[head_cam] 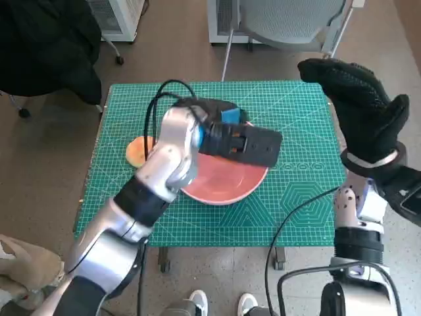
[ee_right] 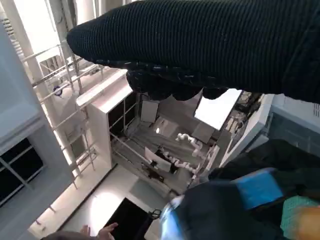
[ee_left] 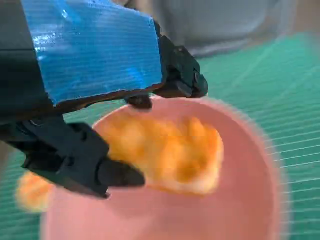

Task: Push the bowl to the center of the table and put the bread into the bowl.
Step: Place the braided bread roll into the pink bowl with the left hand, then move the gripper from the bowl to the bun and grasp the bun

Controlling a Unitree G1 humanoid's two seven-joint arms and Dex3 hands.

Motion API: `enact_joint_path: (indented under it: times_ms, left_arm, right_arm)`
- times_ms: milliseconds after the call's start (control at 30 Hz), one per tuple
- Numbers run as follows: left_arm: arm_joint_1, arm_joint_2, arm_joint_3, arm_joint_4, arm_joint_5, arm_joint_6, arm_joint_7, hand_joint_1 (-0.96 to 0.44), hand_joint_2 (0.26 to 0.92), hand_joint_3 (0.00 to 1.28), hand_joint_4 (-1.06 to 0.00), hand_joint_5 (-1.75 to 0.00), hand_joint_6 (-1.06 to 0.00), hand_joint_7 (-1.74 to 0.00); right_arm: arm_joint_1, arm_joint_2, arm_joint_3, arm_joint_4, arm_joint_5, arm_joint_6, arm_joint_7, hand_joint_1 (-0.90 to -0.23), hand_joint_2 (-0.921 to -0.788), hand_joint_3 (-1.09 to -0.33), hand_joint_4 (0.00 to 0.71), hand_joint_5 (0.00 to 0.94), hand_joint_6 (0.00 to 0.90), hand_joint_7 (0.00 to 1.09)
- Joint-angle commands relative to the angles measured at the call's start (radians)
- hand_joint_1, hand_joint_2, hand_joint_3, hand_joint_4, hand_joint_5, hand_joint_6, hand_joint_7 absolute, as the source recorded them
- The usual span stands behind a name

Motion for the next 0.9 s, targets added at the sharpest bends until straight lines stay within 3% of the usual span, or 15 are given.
enact_joint_path:
  times_ms: [33,167,233,300,467,900]
  left_arm:
    - [0.030,0.051,0.012,-0.067,-0.006,0.000,-0.013,0.26,0.777,0.62,-0.01,-0.01,-0.23,0.00]
    - [0.049,0.053,0.036,-0.101,-0.029,0.031,-0.022,0.25,0.735,0.64,0.00,0.00,-0.20,0.00]
    - [0.056,0.048,0.054,-0.113,-0.045,0.053,-0.023,0.19,0.697,0.53,0.00,0.00,-0.20,0.00]
    - [0.060,0.050,0.061,-0.129,-0.052,0.070,-0.026,0.04,0.677,0.34,0.00,0.00,-0.19,0.00]
    - [0.072,0.064,0.082,-0.191,-0.064,0.120,-0.048,-0.12,0.651,0.19,0.00,0.00,-0.18,0.00]
    - [0.133,0.148,0.122,-0.405,-0.064,0.158,-0.061,-0.13,0.675,0.10,0.00,0.00,-0.16,0.00]
  right_arm:
    - [0.032,-0.005,0.013,0.009,-0.026,0.005,-0.017,-0.703,-0.921,-0.996,0.378,0.004,0.376,0.26]
    - [0.028,-0.002,0.015,0.013,-0.020,0.012,-0.014,-0.704,-0.921,-0.992,0.378,0.004,0.370,0.27]
    - [0.025,0.000,0.016,0.017,-0.015,0.017,-0.009,-0.704,-0.921,-0.991,0.378,0.003,0.368,0.28]
    - [0.022,0.001,0.017,0.021,-0.010,0.019,-0.004,-0.703,-0.921,-0.990,0.378,0.003,0.366,0.28]
    - [0.015,0.003,0.022,0.033,-0.003,0.019,0.006,-0.692,-0.921,-0.990,0.378,0.003,0.359,0.29]
    - [-0.006,0.009,0.024,0.071,0.014,0.019,0.035,-0.674,-0.921,-0.988,0.379,0.002,0.352,0.30]
